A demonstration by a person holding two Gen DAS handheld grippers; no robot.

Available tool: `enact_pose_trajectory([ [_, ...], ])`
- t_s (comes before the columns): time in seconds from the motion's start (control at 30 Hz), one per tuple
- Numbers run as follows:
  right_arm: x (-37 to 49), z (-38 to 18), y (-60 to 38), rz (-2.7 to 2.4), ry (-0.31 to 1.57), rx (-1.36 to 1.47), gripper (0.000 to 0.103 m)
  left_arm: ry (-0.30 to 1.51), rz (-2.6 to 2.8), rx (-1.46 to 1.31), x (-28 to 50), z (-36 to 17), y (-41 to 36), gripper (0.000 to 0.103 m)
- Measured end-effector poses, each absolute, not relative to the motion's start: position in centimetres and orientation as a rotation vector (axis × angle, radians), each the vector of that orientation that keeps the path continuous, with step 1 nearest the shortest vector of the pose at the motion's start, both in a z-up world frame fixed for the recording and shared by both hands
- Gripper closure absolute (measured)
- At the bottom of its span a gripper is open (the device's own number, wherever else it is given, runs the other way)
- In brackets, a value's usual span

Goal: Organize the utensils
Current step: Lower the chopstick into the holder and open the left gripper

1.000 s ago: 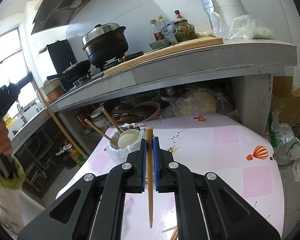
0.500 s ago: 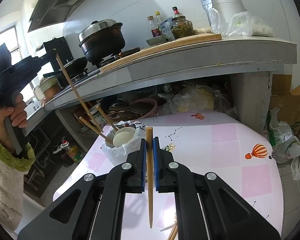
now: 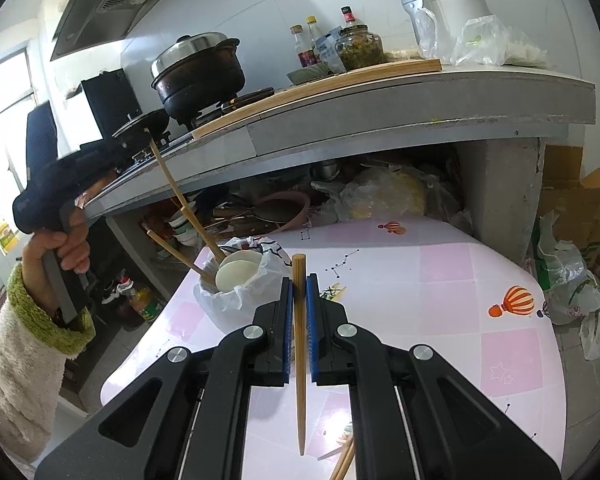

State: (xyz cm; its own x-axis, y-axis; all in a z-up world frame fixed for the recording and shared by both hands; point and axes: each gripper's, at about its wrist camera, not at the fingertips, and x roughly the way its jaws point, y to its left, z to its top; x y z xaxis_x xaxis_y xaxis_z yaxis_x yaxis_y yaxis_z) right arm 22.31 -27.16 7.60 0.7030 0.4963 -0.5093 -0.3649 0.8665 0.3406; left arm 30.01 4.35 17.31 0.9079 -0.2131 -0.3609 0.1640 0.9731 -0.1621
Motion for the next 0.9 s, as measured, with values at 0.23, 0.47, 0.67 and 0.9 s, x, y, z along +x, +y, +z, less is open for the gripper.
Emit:
enact_pose_trajectory([
  [0.23,22.3,7.5,-27.1,0.480,0.629,0.220,0.096,0.467,-0.210,-0.127,31.3,14.2,4.2,0.098],
  [0.47,22.1,7.6,-27.1,0.481,0.626,0.217,0.096,0.565,-0.200,-0.104,32.2,10.5,3.9,0.098],
  [0.67,21.9,7.8,-27.1,0.479,0.623,0.216,0.096,0.610,-0.186,-0.090,32.5,8.8,3.8,0.098],
  [0.9,21.5,8.2,-27.3,0.474,0.617,0.210,0.096,0.656,-0.155,-0.084,33.1,7.5,4.1,0.098],
])
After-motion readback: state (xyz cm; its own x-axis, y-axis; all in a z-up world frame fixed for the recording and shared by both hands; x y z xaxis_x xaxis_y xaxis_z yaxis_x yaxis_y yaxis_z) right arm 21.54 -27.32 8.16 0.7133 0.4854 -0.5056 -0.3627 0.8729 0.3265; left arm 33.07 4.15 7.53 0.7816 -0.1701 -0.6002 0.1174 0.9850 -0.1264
